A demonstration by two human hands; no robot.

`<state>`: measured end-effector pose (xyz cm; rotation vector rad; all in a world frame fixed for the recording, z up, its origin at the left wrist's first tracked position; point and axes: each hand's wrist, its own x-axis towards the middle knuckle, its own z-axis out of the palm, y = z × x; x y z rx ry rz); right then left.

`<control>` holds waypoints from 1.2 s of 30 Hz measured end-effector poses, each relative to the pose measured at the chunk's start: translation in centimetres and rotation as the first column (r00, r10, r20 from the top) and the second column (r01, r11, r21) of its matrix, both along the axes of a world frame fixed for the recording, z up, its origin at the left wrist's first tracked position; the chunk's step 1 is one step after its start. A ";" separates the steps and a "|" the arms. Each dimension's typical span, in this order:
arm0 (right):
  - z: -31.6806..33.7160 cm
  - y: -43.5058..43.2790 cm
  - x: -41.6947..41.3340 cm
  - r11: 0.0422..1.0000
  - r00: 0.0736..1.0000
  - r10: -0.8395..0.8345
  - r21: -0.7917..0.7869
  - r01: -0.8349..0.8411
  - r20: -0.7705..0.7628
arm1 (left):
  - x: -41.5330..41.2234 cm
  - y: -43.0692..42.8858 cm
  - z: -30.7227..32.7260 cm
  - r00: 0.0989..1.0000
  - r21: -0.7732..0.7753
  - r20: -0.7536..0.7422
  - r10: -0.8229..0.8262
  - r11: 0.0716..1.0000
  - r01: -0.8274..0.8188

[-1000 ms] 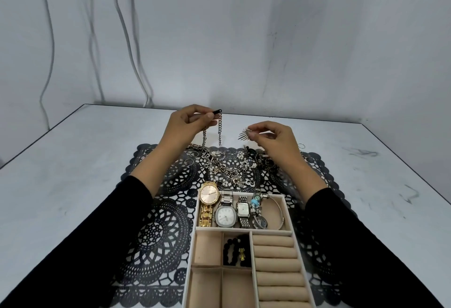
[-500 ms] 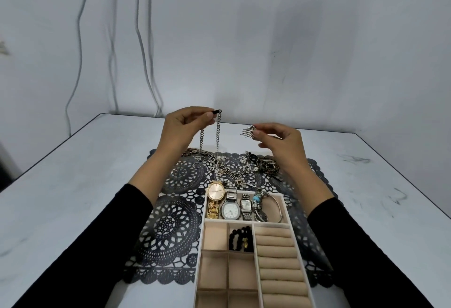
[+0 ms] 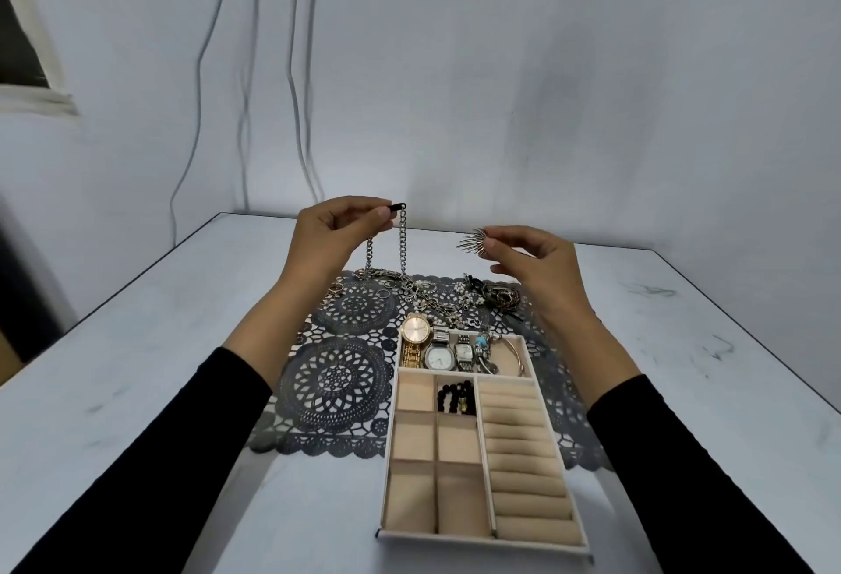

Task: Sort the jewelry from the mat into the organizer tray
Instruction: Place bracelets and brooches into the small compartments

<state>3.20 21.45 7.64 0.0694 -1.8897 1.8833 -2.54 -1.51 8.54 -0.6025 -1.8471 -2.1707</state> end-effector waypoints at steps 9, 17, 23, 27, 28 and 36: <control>-0.6 -0.8 4.2 1.000 1.000 0.015 0.017 -0.015 0.022 | 4.0 -1.3 -0.6 1.000 -0.012 -0.002 0.013 1.000 -0.013; -2.0 -0.9 6.7 0.990 0.989 0.125 0.061 -0.130 0.074 | 6.6 -1.6 -0.4 1.000 0.008 -0.024 -0.019 1.000 0.019; -3.1 -0.6 8.6 0.931 0.930 0.283 0.168 -0.325 0.233 | 7.6 -1.6 -1.0 1.000 -0.015 0.001 -0.011 1.000 0.011; -3.3 -0.4 9.0 0.847 0.844 0.383 0.221 -0.483 0.376 | 8.0 -1.5 -1.0 1.000 -0.005 0.015 -0.005 1.000 0.005; -3.3 -0.4 9.0 0.830 0.830 0.391 0.238 -0.505 0.397 | 8.1 -1.5 -0.9 1.000 0.001 0.014 -0.006 1.000 0.006; -3.1 -1.0 8.8 0.709 0.801 0.358 0.419 -0.568 0.480 | 8.1 -1.3 -0.8 1.000 0.012 0.024 -0.002 1.000 0.001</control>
